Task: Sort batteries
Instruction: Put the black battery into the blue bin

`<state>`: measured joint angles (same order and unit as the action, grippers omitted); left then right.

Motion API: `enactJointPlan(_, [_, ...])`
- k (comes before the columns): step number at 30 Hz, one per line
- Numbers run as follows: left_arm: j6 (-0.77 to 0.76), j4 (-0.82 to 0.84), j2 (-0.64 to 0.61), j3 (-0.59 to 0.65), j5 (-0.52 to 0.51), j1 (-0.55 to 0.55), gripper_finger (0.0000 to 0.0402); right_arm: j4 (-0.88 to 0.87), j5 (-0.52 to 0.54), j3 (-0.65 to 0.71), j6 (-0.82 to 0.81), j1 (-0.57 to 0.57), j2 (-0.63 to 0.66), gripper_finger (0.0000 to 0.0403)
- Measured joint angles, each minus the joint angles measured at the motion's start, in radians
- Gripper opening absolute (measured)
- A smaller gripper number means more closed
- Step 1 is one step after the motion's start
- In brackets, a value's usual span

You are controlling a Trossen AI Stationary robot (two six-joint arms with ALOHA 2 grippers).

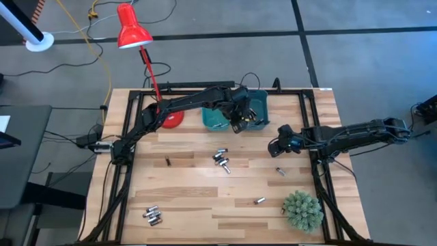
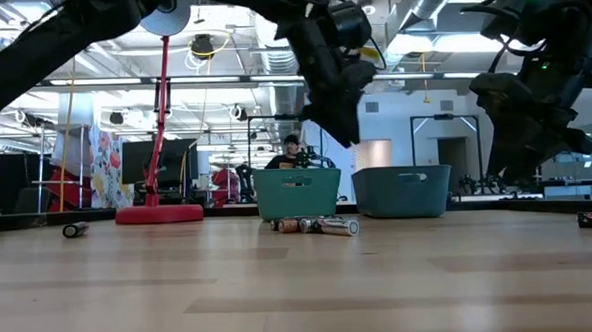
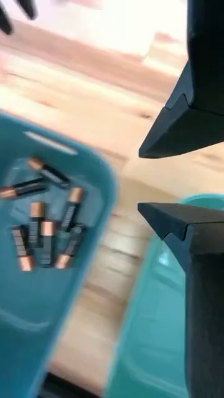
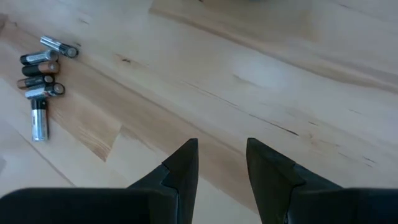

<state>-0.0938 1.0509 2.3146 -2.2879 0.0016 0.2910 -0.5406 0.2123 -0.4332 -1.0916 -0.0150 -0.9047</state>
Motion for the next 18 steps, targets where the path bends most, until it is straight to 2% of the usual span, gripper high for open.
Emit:
enactJointPlan(3, [-0.026, 0.032, -0.032, 0.04, -0.06, -0.02, 0.0114, 0.004, 0.0, 0.0, 0.0, 0.017, 0.0, 0.015])
enactJointPlan(7, [-0.076, -0.007, -0.118, 0.195, -0.112, -0.057, 0.0112, 0.005, 0.0, 0.0, -0.001, 0.039, 0.0, 0.015])
enactJointPlan(13, [-0.239, -0.238, -0.366, 0.6, -0.133, -0.114, 0.0112, 0.004, 0.0, 0.0, 0.0, 0.07, 0.0, 0.015])
enactJointPlan(18, [-0.506, -0.335, -0.607, 0.924, -0.262, -0.181, 0.0112, 0.004, 0.0, 0.0, 0.023, 0.081, 0.0, 0.015])
